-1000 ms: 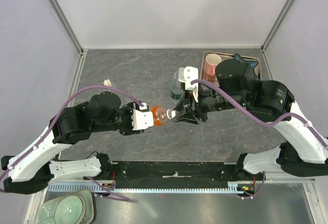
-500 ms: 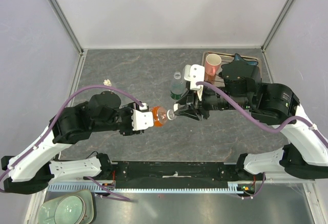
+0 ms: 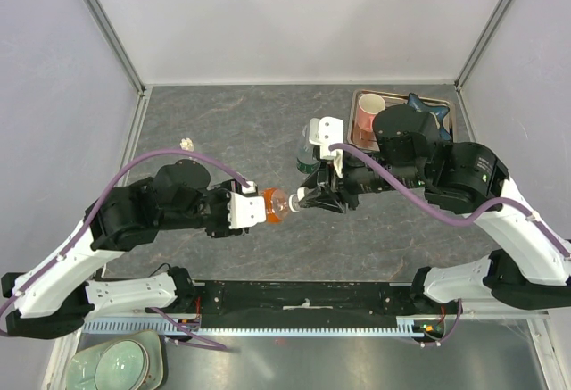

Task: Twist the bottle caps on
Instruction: Screw the bottle cap onto the plastic bottle.

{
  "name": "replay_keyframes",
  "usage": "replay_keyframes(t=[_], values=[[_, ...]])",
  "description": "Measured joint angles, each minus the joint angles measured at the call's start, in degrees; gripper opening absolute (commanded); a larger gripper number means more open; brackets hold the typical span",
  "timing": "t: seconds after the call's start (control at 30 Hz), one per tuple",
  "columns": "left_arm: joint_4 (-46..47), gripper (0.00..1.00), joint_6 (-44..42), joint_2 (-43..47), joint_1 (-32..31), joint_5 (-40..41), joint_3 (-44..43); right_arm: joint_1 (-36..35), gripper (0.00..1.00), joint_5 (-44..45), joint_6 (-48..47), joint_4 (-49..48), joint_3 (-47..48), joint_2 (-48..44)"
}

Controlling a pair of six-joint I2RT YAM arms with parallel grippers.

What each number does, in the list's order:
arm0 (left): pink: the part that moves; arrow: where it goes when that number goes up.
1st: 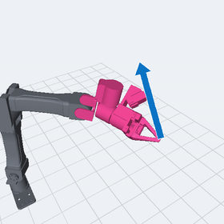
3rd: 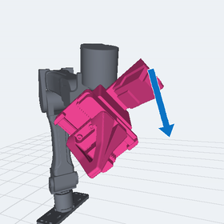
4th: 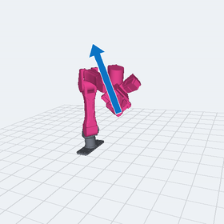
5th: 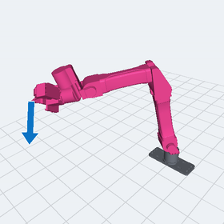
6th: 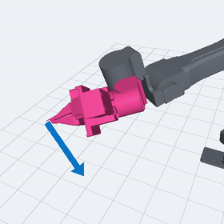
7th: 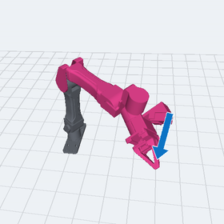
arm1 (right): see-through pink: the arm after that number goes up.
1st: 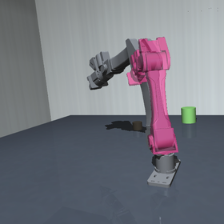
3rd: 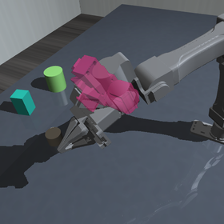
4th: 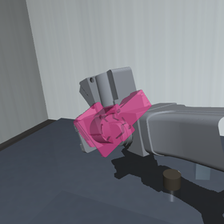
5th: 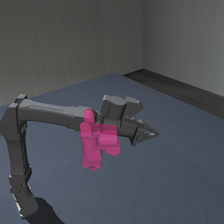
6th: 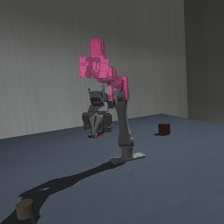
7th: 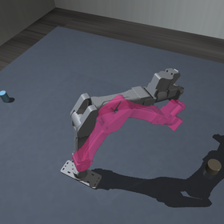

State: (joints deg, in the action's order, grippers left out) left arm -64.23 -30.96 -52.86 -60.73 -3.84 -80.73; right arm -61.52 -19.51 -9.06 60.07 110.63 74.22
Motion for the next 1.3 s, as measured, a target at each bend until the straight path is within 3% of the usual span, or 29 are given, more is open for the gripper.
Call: replay_keyframes(t=[0.7, 1.3], values=[[-0.4, 0.52, -0.7, 0.2, 0.6, -1.5, 0.0, 0.3, 0.34, -5.4, -0.4, 1.5, 0.2, 0.4], [0.3, 0.54, 0.6, -1.5, 2.2, 0.8, -0.9, -1.4, 0.32, 3.2, 1.6, -5.6, -5.3, -2.3]])
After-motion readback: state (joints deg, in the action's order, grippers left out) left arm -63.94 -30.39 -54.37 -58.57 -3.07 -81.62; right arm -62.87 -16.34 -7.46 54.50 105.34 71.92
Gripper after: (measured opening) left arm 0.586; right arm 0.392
